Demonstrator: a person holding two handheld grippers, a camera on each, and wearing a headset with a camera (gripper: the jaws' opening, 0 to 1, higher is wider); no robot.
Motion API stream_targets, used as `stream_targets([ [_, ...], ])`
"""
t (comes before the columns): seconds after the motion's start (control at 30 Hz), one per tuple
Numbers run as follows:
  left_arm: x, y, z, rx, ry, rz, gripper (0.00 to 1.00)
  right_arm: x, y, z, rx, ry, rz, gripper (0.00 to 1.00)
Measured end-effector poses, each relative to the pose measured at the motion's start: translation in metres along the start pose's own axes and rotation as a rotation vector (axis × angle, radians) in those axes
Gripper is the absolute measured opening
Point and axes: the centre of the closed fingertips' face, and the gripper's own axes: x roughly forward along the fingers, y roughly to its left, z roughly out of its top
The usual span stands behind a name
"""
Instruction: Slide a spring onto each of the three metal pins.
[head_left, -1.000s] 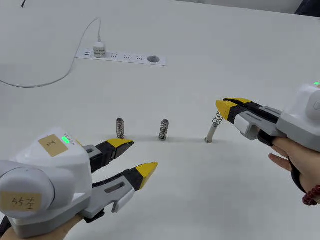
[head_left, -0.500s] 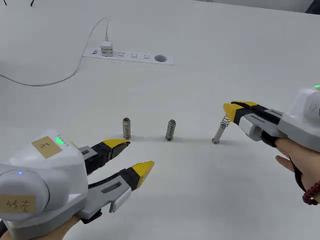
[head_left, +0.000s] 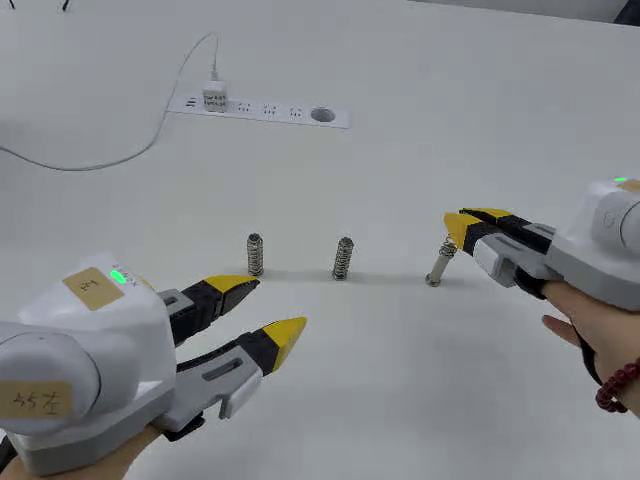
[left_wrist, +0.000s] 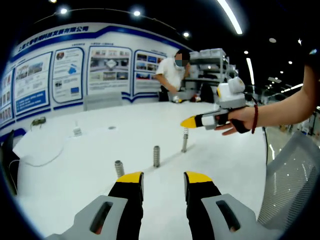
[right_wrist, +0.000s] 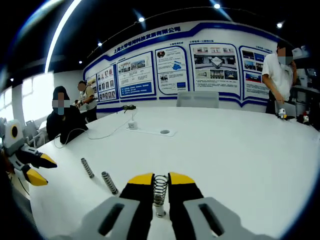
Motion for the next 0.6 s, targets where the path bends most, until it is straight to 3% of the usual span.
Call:
stream_targets([
  [0.2, 0.000, 0.001, 0.001, -0.006, -0.001, 0.003, 0.33, 0.001, -0.001, 0.002, -0.012, -0.008, -0.007, 0.12],
  [0.43, 0.000, 0.001, 0.001, -0.005, -0.001, 0.004, 0.33, 0.000, 0.003, -0.003, -0.104, 0.013, -0.024, 0.12],
  [0.6, 0.000, 0.001, 0.000, -0.009, 0.003, 0.003, 0.32, 0.002, 0.002, -0.009, -0.088, 0.023, -0.030, 0.12],
])
